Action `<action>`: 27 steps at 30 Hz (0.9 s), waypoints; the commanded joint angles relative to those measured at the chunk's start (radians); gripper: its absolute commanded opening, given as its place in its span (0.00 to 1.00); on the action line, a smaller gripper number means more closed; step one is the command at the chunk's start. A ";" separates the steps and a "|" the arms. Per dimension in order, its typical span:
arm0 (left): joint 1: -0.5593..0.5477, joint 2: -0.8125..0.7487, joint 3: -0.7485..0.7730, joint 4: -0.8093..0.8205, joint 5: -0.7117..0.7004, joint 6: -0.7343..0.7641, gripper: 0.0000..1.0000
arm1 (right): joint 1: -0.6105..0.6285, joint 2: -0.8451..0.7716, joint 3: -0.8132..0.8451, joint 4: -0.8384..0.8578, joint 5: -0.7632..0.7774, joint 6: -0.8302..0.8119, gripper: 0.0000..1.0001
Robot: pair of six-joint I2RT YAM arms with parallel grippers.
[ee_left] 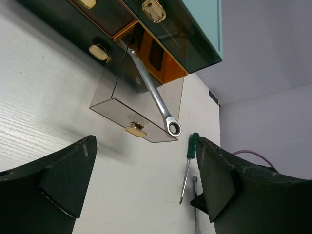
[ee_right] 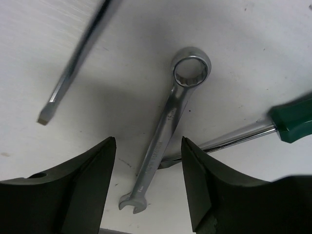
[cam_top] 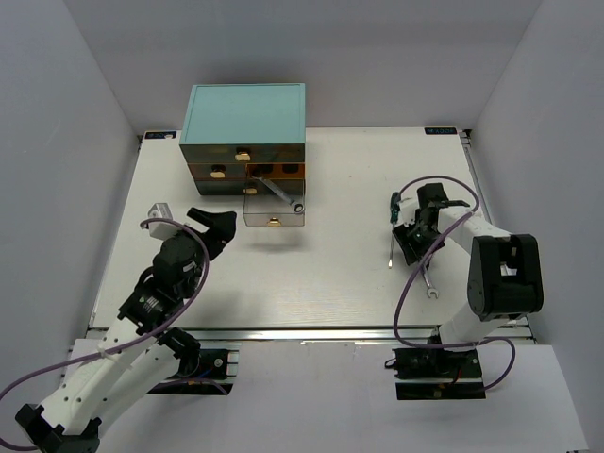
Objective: Sort the tools into containers
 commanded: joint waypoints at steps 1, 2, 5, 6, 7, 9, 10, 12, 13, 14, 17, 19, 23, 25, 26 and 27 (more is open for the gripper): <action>-0.003 -0.032 -0.010 -0.028 -0.007 -0.015 0.92 | -0.019 0.026 -0.013 0.022 0.044 -0.019 0.62; -0.003 -0.033 -0.006 -0.035 -0.011 -0.015 0.92 | -0.020 0.029 -0.018 0.020 0.044 -0.019 0.61; -0.003 -0.035 -0.003 -0.045 -0.014 -0.014 0.92 | -0.030 0.034 -0.047 0.003 0.029 -0.022 0.57; -0.003 -0.033 -0.001 -0.044 -0.015 -0.012 0.92 | -0.030 0.035 -0.065 0.000 0.026 -0.022 0.56; -0.003 -0.032 0.000 -0.045 -0.015 -0.012 0.92 | -0.033 0.032 -0.078 0.002 0.026 -0.022 0.53; -0.003 -0.033 -0.004 -0.042 -0.017 -0.012 0.92 | -0.033 0.029 -0.099 0.009 0.026 -0.018 0.51; -0.005 -0.032 -0.004 -0.042 -0.017 -0.012 0.92 | -0.033 0.028 -0.120 0.014 0.026 -0.016 0.48; -0.005 -0.033 -0.001 -0.048 -0.017 -0.012 0.92 | -0.034 0.032 -0.134 0.014 0.033 -0.009 0.46; -0.003 -0.035 0.004 -0.051 -0.020 -0.009 0.92 | -0.036 0.032 -0.147 0.014 0.040 -0.006 0.43; -0.003 -0.035 0.004 -0.056 -0.023 -0.009 0.92 | -0.037 0.028 -0.156 0.018 0.040 -0.006 0.43; -0.003 -0.042 0.004 -0.068 -0.026 -0.012 0.92 | -0.037 0.013 -0.190 0.035 0.058 0.001 0.43; -0.003 -0.048 -0.001 -0.065 -0.027 -0.017 0.92 | -0.037 0.014 -0.202 0.037 0.056 0.002 0.43; -0.003 -0.055 -0.004 -0.067 -0.027 -0.025 0.92 | -0.043 0.025 -0.231 0.058 0.043 -0.003 0.34; -0.003 -0.055 0.002 -0.071 -0.027 -0.025 0.92 | -0.045 0.040 -0.234 0.066 0.026 -0.003 0.24; -0.003 -0.053 0.004 -0.073 -0.027 -0.025 0.92 | -0.045 0.043 -0.243 0.072 0.026 -0.003 0.20; -0.005 -0.055 0.008 -0.082 -0.029 -0.023 0.92 | -0.045 0.040 -0.248 0.084 0.026 -0.001 0.19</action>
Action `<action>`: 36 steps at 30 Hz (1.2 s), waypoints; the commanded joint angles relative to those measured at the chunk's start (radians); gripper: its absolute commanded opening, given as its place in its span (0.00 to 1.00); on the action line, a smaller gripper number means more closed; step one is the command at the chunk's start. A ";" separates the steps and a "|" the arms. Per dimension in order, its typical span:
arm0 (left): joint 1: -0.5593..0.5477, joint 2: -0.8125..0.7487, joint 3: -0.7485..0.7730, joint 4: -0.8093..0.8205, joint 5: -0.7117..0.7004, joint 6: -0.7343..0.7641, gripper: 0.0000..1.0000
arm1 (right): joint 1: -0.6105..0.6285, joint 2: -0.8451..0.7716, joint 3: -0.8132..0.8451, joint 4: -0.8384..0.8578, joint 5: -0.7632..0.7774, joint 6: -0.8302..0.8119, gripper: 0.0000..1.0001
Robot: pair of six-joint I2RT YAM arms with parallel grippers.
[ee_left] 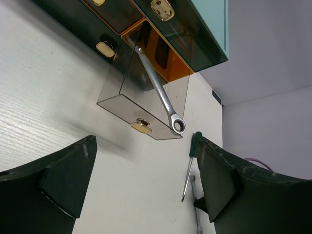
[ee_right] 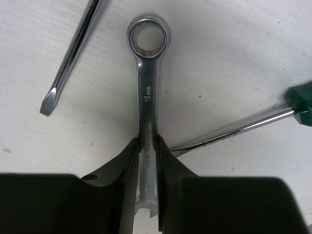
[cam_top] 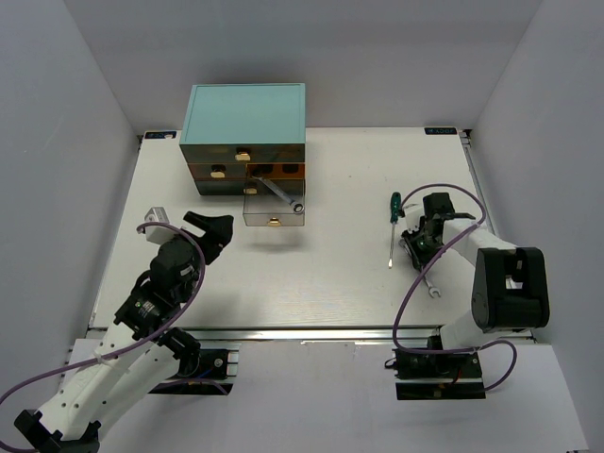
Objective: Sort the tools into containers
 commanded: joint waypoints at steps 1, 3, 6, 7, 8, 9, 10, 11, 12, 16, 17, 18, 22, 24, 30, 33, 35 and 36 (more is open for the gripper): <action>-0.003 -0.007 0.018 -0.029 -0.021 -0.002 0.92 | -0.012 0.095 -0.117 0.005 0.045 -0.014 0.14; -0.003 -0.007 0.023 -0.042 -0.026 0.000 0.92 | -0.012 0.071 -0.126 0.014 0.046 -0.020 0.06; -0.003 -0.011 0.026 -0.043 -0.030 0.000 0.92 | -0.014 0.019 -0.088 -0.007 -0.038 -0.015 0.00; -0.003 -0.011 0.026 -0.043 -0.030 0.000 0.92 | -0.014 0.000 -0.068 -0.022 -0.058 -0.011 0.00; -0.003 -0.010 0.026 -0.042 -0.029 0.000 0.92 | -0.015 -0.018 -0.046 -0.045 -0.078 -0.007 0.00; -0.003 -0.008 0.026 -0.040 -0.029 -0.002 0.92 | -0.015 -0.052 -0.020 -0.059 -0.114 -0.004 0.00; -0.003 -0.008 0.027 -0.042 -0.027 -0.002 0.92 | -0.015 -0.066 0.030 -0.071 -0.125 -0.001 0.00; -0.003 -0.005 0.026 -0.039 -0.027 0.000 0.92 | -0.015 -0.082 0.078 -0.093 -0.139 0.006 0.00; -0.003 -0.004 0.026 -0.034 -0.027 -0.002 0.92 | -0.015 -0.090 0.078 -0.102 -0.145 0.009 0.00; -0.003 0.001 0.027 -0.029 -0.024 0.000 0.92 | -0.015 -0.115 0.162 -0.130 -0.184 0.034 0.00; -0.003 0.001 0.027 -0.030 -0.024 0.001 0.92 | -0.015 -0.118 0.172 -0.131 -0.199 0.042 0.00; -0.003 0.001 0.029 -0.030 -0.026 0.000 0.92 | -0.015 -0.124 0.182 -0.137 -0.208 0.049 0.00; -0.003 -0.005 0.027 -0.037 -0.024 -0.002 0.91 | -0.014 -0.132 0.239 -0.153 -0.257 0.080 0.00; -0.003 -0.005 0.026 -0.036 -0.023 -0.002 0.91 | -0.005 -0.127 0.288 -0.154 -0.299 0.088 0.00; -0.003 0.007 0.029 -0.020 -0.021 0.007 0.92 | 0.136 -0.072 0.507 -0.148 -0.365 0.128 0.00; -0.003 0.013 0.040 -0.023 -0.021 0.012 0.92 | 0.245 -0.024 0.651 -0.127 -0.380 0.132 0.00; -0.003 0.013 0.043 -0.028 -0.022 0.011 0.92 | 0.342 0.026 0.733 -0.105 -0.374 0.128 0.00; -0.003 0.012 0.043 -0.029 -0.022 0.012 0.92 | 0.379 0.048 0.821 -0.098 -0.365 0.118 0.00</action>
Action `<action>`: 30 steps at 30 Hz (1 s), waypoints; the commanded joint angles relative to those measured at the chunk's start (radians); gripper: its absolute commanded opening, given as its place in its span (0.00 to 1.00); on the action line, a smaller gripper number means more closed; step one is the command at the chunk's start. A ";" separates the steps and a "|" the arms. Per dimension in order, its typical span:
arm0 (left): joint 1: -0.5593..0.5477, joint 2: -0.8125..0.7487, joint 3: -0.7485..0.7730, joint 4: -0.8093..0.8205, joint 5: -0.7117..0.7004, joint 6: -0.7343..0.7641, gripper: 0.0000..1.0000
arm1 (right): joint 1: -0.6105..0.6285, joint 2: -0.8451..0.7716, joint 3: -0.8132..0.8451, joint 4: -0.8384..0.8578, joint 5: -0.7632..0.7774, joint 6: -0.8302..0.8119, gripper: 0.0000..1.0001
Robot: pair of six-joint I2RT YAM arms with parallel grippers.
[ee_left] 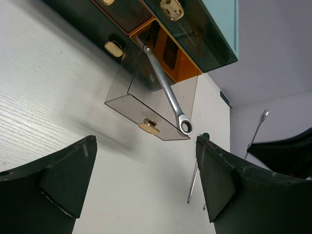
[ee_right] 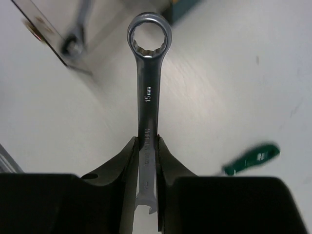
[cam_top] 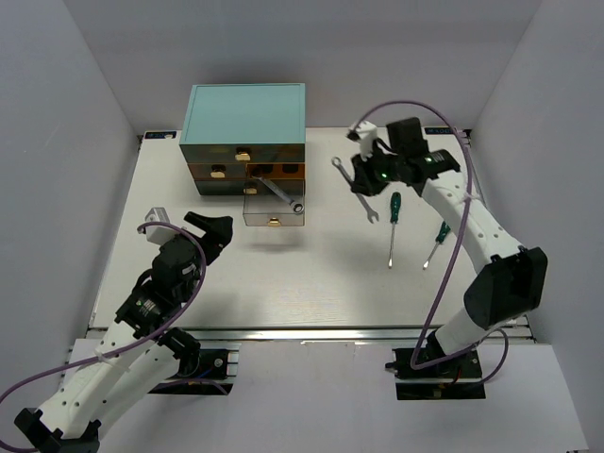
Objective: Sort the tools into containers
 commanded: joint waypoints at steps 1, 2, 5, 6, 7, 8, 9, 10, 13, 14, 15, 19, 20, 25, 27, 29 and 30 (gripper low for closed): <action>-0.003 -0.001 0.040 -0.001 -0.006 0.014 0.91 | 0.159 0.064 0.205 0.065 -0.026 0.001 0.00; -0.003 -0.002 0.042 -0.004 -0.010 0.012 0.91 | 0.188 0.121 0.250 0.074 -0.002 -0.004 0.00; -0.003 -0.010 0.051 -0.021 -0.020 0.012 0.91 | 0.265 0.249 0.431 0.074 0.014 -0.001 0.00; -0.003 -0.013 0.057 -0.025 -0.025 0.011 0.91 | 0.279 0.280 0.474 0.062 0.017 -0.001 0.00; -0.003 -0.018 0.060 -0.032 -0.029 0.011 0.91 | 0.305 0.338 0.544 0.059 0.027 -0.005 0.00; -0.003 -0.022 0.063 -0.042 -0.040 0.009 0.91 | 0.316 0.365 0.574 0.054 0.032 -0.008 0.00; -0.003 -0.027 0.063 -0.045 -0.043 0.009 0.91 | 0.328 0.389 0.598 0.047 0.038 -0.011 0.00; -0.003 -0.034 0.061 -0.047 -0.045 0.008 0.91 | 0.348 0.415 0.623 0.039 0.046 -0.013 0.00; -0.003 -0.044 0.060 -0.050 -0.052 0.006 0.91 | 0.377 0.491 0.684 0.025 0.073 -0.027 0.00; -0.003 -0.044 0.061 -0.055 -0.054 0.005 0.91 | 0.380 0.515 0.701 0.025 0.081 -0.027 0.00; -0.003 -0.044 0.063 -0.056 -0.057 0.003 0.91 | 0.383 0.526 0.709 0.027 0.086 -0.028 0.00; -0.003 -0.045 0.057 -0.061 -0.057 0.000 0.91 | 0.392 0.586 0.744 0.043 0.122 -0.033 0.00; -0.003 -0.044 0.057 -0.058 -0.057 0.002 0.91 | 0.394 0.595 0.753 0.042 0.130 -0.034 0.00; -0.003 -0.044 0.058 -0.059 -0.062 0.005 0.91 | 0.394 0.617 0.729 0.056 0.178 -0.034 0.00; -0.003 -0.042 0.055 -0.059 -0.062 0.003 0.91 | 0.395 0.618 0.717 0.063 0.204 -0.036 0.00; -0.003 -0.044 0.052 -0.059 -0.062 0.000 0.91 | 0.395 0.623 0.704 0.068 0.230 -0.036 0.00; -0.003 -0.044 0.052 -0.056 -0.062 0.000 0.91 | 0.395 0.623 0.703 0.071 0.236 -0.037 0.04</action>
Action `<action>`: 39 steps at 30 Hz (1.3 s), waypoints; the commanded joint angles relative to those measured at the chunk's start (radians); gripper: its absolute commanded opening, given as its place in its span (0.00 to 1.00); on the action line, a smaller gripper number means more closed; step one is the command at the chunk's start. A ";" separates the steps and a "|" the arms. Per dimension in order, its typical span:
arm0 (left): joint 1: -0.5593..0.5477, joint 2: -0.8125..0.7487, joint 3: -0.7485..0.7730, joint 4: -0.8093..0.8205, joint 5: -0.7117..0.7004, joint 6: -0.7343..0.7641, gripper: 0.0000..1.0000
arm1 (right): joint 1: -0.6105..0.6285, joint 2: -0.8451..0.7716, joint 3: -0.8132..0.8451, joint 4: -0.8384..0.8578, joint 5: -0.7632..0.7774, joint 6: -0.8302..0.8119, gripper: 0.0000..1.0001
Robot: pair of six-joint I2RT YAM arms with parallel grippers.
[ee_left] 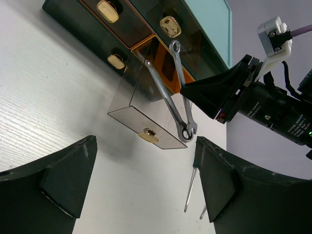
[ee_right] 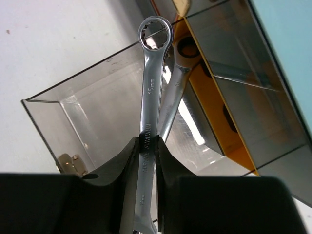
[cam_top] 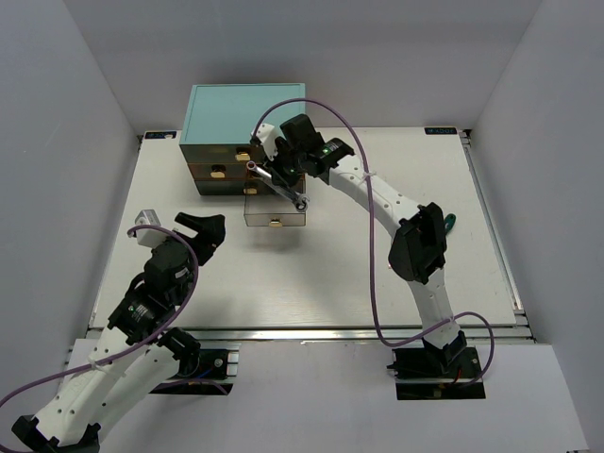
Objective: Sort the tools into containers
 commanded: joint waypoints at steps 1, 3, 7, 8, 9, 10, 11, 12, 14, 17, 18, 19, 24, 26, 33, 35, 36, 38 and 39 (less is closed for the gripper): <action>-0.003 -0.004 0.019 -0.010 -0.012 0.001 0.91 | -0.002 0.001 0.007 0.045 0.064 -0.021 0.10; -0.003 -0.002 0.019 -0.009 -0.012 0.001 0.91 | 0.000 0.002 0.005 0.045 0.064 -0.023 0.24; -0.003 -0.001 0.023 -0.013 -0.015 0.003 0.91 | 0.000 0.001 0.010 0.041 0.053 -0.021 0.39; -0.003 -0.002 0.025 -0.016 -0.015 0.003 0.91 | 0.000 -0.004 0.010 0.041 0.047 -0.020 0.40; -0.003 -0.002 0.025 -0.018 -0.015 0.003 0.91 | 0.000 -0.007 0.010 0.039 0.041 -0.018 0.42; -0.003 -0.002 0.026 -0.018 -0.015 0.003 0.91 | 0.000 -0.012 0.010 0.037 0.033 -0.017 0.43; -0.003 -0.002 0.026 -0.020 -0.015 0.003 0.91 | 0.000 -0.016 0.011 0.036 0.030 -0.013 0.43; -0.003 -0.004 0.026 -0.021 -0.015 0.003 0.91 | -0.002 -0.019 0.011 0.034 0.026 -0.010 0.44; -0.003 -0.002 0.026 -0.020 -0.015 0.001 0.91 | -0.002 -0.039 0.008 0.033 0.016 -0.006 0.44; -0.003 -0.002 0.028 -0.021 -0.015 0.001 0.91 | -0.002 -0.076 -0.018 0.036 0.018 -0.007 0.42; -0.003 -0.002 0.028 -0.021 -0.015 0.001 0.91 | -0.007 -0.087 -0.027 0.034 0.015 -0.009 0.41; -0.003 -0.001 0.026 -0.021 -0.015 0.001 0.91 | -0.010 -0.110 -0.053 0.034 -0.002 -0.009 0.40; -0.003 0.010 0.022 0.000 0.008 0.012 0.89 | -0.084 -0.212 -0.140 -0.002 -0.283 -0.091 0.28; -0.003 0.042 0.017 0.008 0.028 -0.011 0.66 | -0.123 -0.295 -0.245 -0.009 -0.540 -0.220 0.05; -0.003 0.283 -0.015 0.072 0.189 -0.285 0.00 | -0.174 -0.510 -0.527 -0.055 -0.692 -0.515 0.03; -0.003 0.401 -0.009 0.112 0.220 -0.368 0.00 | -0.177 -0.533 -0.573 -0.012 -0.623 -0.472 0.03; -0.003 0.439 -0.003 0.121 0.240 -0.396 0.00 | -0.191 -0.558 -0.607 -0.012 -0.617 -0.468 0.03; -0.003 0.555 0.025 0.137 0.254 -0.475 0.00 | -0.214 -0.587 -0.647 0.043 -0.602 -0.397 0.03; -0.003 0.591 0.031 0.151 0.261 -0.502 0.00 | -0.221 -0.623 -0.697 0.069 -0.591 -0.379 0.03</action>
